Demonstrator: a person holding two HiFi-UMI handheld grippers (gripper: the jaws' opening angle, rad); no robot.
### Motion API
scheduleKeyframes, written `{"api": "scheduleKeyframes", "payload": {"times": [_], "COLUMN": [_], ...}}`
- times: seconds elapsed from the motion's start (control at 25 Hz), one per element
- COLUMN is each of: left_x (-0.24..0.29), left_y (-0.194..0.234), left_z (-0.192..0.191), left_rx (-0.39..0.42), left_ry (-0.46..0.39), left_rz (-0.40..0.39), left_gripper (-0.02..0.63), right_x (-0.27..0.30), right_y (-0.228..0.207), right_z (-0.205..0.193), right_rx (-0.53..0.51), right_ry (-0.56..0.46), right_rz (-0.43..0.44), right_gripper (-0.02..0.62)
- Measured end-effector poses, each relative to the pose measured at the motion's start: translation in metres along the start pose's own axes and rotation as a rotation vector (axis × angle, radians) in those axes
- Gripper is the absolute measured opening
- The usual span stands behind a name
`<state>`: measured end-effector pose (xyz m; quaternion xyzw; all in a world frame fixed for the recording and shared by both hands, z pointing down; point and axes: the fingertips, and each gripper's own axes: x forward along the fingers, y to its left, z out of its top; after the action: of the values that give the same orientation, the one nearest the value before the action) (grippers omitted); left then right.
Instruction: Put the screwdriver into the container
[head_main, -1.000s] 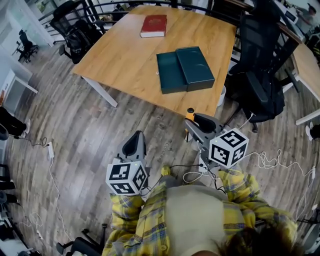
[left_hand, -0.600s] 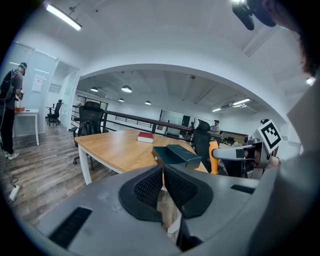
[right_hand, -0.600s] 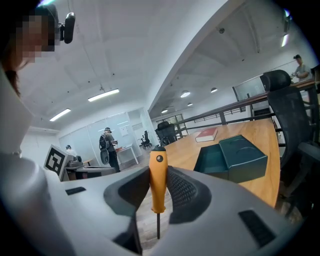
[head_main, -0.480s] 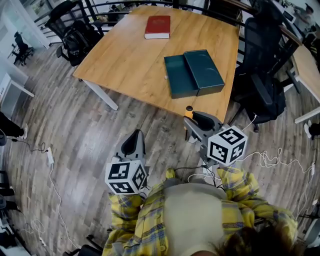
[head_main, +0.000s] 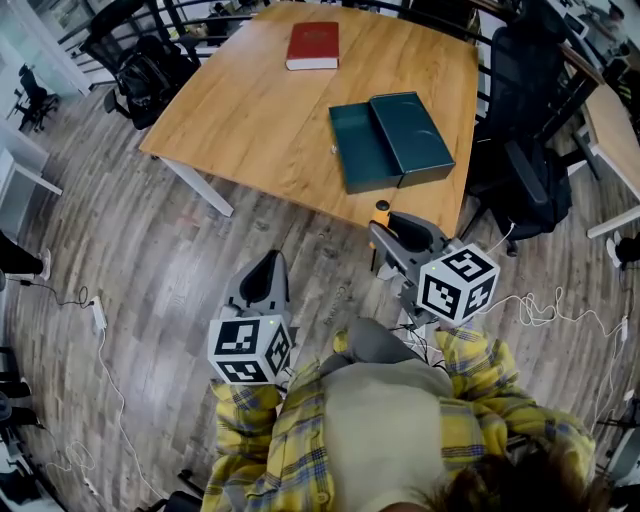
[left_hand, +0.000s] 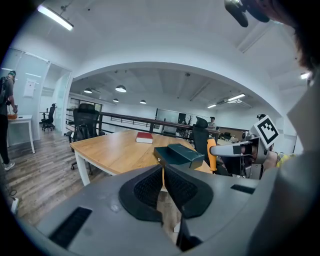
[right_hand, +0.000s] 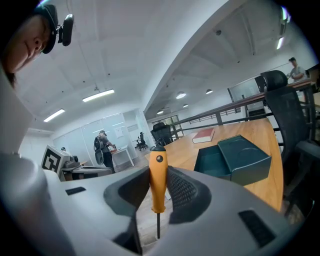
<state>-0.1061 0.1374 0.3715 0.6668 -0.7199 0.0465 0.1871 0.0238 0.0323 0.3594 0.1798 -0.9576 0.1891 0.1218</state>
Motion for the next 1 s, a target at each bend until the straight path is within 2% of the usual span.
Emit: {"api": "scheduleKeyframes", "payload": {"times": [0.32, 1.0], "left_x": [0.033, 0.137], "left_y": [0.003, 0.014], "left_z": [0.012, 0.047], "left_rx": [0.003, -0.019], "left_ry": [-0.006, -0.002], "left_rz": [-0.013, -0.013], "left_gripper": [0.018, 0.018], "right_x": [0.016, 0.069], "right_y": [-0.027, -0.095], "right_z": [0.015, 0.058], "right_rx": [0.008, 0.052], "right_ry": [-0.014, 0.008], "right_rz": [-0.014, 0.032], "right_gripper": [0.163, 0.163]}}
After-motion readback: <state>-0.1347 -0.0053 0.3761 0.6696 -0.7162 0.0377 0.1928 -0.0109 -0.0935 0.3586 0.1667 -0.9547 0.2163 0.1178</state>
